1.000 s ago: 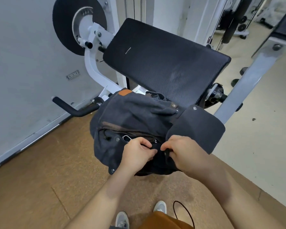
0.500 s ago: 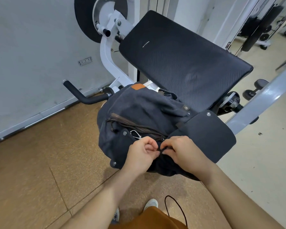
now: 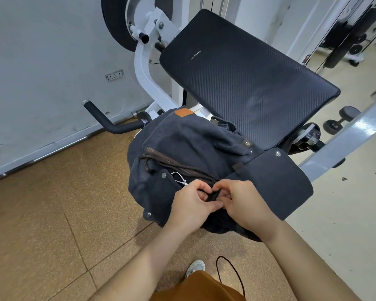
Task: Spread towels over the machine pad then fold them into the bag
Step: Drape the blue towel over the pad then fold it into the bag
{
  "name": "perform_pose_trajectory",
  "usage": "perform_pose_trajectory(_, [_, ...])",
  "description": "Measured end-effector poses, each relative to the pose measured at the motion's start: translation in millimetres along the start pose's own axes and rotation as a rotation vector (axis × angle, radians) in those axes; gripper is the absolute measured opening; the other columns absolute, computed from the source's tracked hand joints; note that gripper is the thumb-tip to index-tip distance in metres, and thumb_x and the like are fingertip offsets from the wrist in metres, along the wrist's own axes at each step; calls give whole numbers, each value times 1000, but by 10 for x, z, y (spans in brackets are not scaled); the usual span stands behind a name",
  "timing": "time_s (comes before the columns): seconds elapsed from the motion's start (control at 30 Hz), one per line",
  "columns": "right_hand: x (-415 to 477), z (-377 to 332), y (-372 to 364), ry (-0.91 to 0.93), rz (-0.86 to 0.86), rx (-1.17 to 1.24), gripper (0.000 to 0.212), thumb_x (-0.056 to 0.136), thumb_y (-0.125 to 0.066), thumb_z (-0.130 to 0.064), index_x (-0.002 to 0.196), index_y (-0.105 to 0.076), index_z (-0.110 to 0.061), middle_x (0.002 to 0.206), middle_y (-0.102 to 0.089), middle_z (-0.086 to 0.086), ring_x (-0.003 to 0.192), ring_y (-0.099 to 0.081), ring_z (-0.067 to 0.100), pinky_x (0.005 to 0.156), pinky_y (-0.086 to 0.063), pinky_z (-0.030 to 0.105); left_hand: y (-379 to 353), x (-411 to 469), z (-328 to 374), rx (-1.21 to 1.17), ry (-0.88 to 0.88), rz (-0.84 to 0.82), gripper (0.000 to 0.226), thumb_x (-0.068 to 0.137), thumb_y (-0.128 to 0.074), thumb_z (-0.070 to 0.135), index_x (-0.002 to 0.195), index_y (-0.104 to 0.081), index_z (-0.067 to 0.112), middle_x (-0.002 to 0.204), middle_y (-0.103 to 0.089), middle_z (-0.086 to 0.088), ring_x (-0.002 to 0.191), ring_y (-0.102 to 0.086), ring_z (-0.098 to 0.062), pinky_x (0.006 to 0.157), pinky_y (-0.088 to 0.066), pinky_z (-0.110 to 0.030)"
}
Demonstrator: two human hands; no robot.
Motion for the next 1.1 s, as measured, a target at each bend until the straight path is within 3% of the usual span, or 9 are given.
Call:
perform_pose_trajectory(0.2, [-92,52,-3,-7,-61,274,47,84,-42,8,114,-51,-25,82,-71,1,76,-70,10,76,-58,34,-71,-57,58,183,-19,100,19,78,-73,19,83,-58,29,72,-62,10,67,-56,-2,60,-38,-20])
perform_pose_trajectory(0.4, [-103,90,-63,27,-48,286,44,87,-53,-9,121,-49,-37,87,-70,-14,83,-67,4,81,-54,37,-121,0,17,113,86,173,25,71,-68,7,71,-51,26,67,-61,8,68,-57,-11,58,-38,-27])
perform_pose_trajectory(0.5, [-108,243,347,20,342,89,38,84,-55,-15,119,-56,-30,103,-66,-12,98,-61,11,88,-49,36,-67,64,-12,146,108,87,20,72,-72,15,71,-55,26,64,-64,7,68,-61,-11,63,-45,-28])
perform_pose_trajectory(0.57, [-110,599,742,-175,571,-114,45,86,-57,-24,130,-50,-20,121,-59,2,114,-52,28,93,-43,44,-4,98,37,233,71,-54,14,72,-70,24,72,-57,25,61,-65,9,68,-65,-13,70,-51,-31])
perform_pose_trajectory(0.67, [-72,1195,994,-583,309,78,59,88,-64,-40,139,-42,-18,122,-61,7,119,-53,33,95,-45,50,45,94,307,706,-141,-159,15,76,-60,37,80,-55,24,71,-67,10,81,-64,-15,66,-44,-29])
perform_pose_trajectory(0.77, [-120,1095,988,-352,295,336,30,84,-72,-17,109,-65,-31,105,-70,-11,102,-63,12,91,-50,38,31,126,723,891,-343,-97,15,79,-54,27,91,-61,27,91,-68,7,93,-62,-20,69,-41,-29])
perform_pose_trajectory(0.93, [-514,595,826,47,220,142,22,82,-65,-16,83,-63,-38,85,-60,-17,84,-59,5,72,-45,22,-256,548,1375,506,-710,-82,42,81,-48,-2,107,-69,25,112,-67,10,105,-57,-15,93,-46,-33])
perform_pose_trajectory(1.0, [-612,497,716,129,167,63,21,74,-62,-14,81,-60,-34,82,-56,-18,77,-55,2,69,-43,23,-613,758,1571,581,-804,-246,49,82,-46,-4,117,-67,21,124,-64,8,118,-53,-16,102,-41,-34])
perform_pose_trajectory(1.1, [-667,501,649,127,177,100,25,68,-58,-16,80,-47,-36,80,-49,-18,70,-47,2,65,-42,29,-1096,1033,1512,932,-704,-541,50,87,-45,12,132,-56,32,132,-57,10,130,-42,-13,115,-21,-49])
Point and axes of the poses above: each hand's wrist, its own x-axis towards the middle knuckle, its own y-axis out of the back of the hand, z = x × y, the point moved 5 cm from there along x, towards the middle knuckle
